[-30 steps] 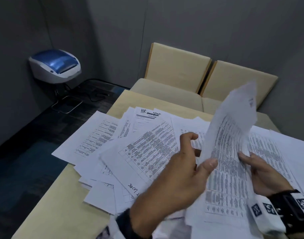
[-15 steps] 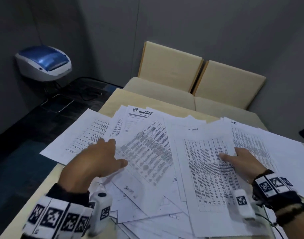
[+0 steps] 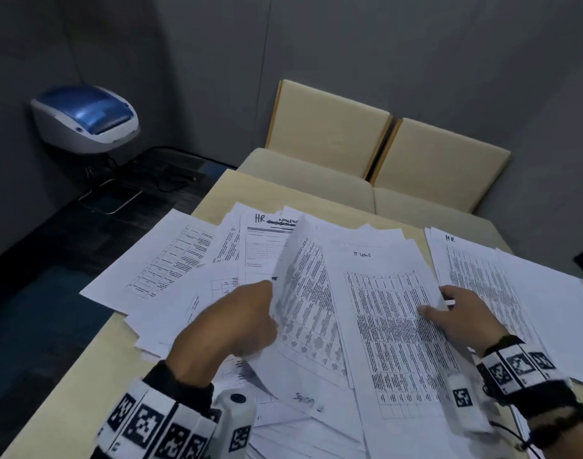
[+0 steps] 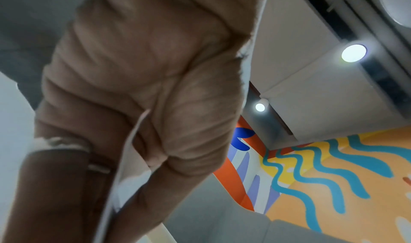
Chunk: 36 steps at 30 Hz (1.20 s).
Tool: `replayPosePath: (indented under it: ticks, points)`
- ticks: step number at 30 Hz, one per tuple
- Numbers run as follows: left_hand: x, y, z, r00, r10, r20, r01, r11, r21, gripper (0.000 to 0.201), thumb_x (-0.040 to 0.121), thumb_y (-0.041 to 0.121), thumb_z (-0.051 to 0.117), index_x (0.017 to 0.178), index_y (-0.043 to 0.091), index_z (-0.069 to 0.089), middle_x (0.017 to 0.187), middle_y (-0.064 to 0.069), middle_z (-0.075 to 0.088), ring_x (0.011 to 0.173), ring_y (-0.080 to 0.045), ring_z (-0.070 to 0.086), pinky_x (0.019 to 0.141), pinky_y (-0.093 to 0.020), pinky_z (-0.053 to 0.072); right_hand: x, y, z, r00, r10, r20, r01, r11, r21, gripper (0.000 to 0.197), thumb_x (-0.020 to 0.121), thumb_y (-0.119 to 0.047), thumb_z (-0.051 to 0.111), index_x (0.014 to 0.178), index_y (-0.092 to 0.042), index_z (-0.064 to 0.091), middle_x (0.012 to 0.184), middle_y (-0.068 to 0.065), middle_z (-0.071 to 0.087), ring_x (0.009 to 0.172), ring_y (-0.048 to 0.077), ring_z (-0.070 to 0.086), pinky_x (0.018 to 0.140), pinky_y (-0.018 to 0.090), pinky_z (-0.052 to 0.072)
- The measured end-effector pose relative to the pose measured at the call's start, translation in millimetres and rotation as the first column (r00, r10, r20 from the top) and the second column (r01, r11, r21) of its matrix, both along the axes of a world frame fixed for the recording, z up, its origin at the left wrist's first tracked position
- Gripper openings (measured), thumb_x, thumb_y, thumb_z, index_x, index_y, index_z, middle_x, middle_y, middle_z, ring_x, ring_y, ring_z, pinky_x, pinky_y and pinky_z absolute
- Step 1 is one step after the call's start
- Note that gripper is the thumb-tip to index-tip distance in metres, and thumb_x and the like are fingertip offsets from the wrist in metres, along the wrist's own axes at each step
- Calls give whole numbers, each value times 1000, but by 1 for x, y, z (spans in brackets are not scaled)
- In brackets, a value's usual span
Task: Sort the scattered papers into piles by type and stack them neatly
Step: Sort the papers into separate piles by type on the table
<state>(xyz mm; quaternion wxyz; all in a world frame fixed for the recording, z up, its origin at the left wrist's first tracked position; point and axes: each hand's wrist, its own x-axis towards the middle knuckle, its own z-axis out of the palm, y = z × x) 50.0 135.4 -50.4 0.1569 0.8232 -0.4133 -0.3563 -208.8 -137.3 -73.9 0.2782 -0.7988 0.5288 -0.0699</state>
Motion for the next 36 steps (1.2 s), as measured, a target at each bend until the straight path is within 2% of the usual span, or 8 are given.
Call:
replayPosePath:
  ticks: [6, 13, 18, 23, 26, 29, 33, 36]
  points:
    - [-23, -5, -4, 978, -165, -125, 173, 983, 58, 54, 94, 51, 69, 133, 24, 44, 123, 6, 63, 110, -18, 63, 100, -39, 52, -2, 7, -9, 993, 1, -120, -13, 995, -97, 37, 92, -38, 77, 98, -5, 62, 84, 5, 57, 74, 21, 54, 70, 36, 44]
    - [-37, -10, -12, 961, -107, -255, 106, 994, -21, 49, 88, 53, 72, 126, 34, 49, 103, 5, 76, 86, -15, 78, 87, -43, 63, 3, 28, 1, 996, -84, 29, 87, 989, -117, 66, 92, -30, 77, 147, -23, 41, 125, 9, 64, 116, 34, 64, 98, 50, 55]
    - [-38, -11, -13, 965, -138, -222, 132, 990, -42, 52, 90, 46, 72, 136, 37, 50, 121, 13, 68, 105, -11, 70, 99, -43, 58, -7, 35, 9, 984, 30, 174, -19, 998, -64, 13, 96, -26, 73, 107, -20, 72, 100, -3, 77, 93, 21, 73, 87, 53, 61]
    - [-40, -11, -10, 938, -153, -310, 118, 985, -127, 38, 93, 25, 74, 126, 36, 59, 113, 12, 72, 92, -8, 69, 69, -15, 56, -25, 35, 3, 997, -60, -37, 59, 998, -30, 59, 92, -42, 75, 141, -19, 50, 132, 4, 59, 113, 20, 61, 89, 35, 52]
    - [-44, -12, -10, 923, -139, -359, 83, 982, -167, 55, 86, 26, 75, 132, 47, 53, 119, 14, 72, 106, -14, 71, 93, -34, 60, -34, 41, 2, 990, -89, -107, 77, 991, -113, 34, 97, -37, 71, 120, -17, 57, 107, -2, 64, 91, 12, 61, 75, 29, 45]
    - [-49, -14, -13, 908, -127, -400, 52, 980, -191, 53, 88, 34, 71, 131, 55, 49, 120, 17, 72, 110, -17, 71, 100, -46, 57, -41, 49, 6, 999, -24, 47, 34, 976, -216, 22, 101, -27, 66, 84, -16, 58, 76, -3, 61, 67, 16, 56, 64, 33, 47]
    - [-58, -21, -16, 832, -100, -546, -36, 972, -234, 63, 78, 62, 80, 132, 48, 52, 122, 18, 73, 105, -9, 74, 93, -36, 60, -48, 58, 15, 903, 48, 426, -6, 995, -100, 22, 101, -37, 60, 104, -17, 68, 98, 6, 76, 93, 31, 72, 84, 53, 58]
    - [-66, -23, -15, 878, -91, -469, -52, 958, -282, 56, 87, 52, 78, 136, 44, 52, 122, 23, 69, 107, 0, 68, 90, -24, 55, -48, 71, 19, 772, -54, 633, 8, 997, 76, 26, 102, -29, 54, 119, -16, 70, 115, -6, 78, 110, 10, 72, 96, 29, 57]
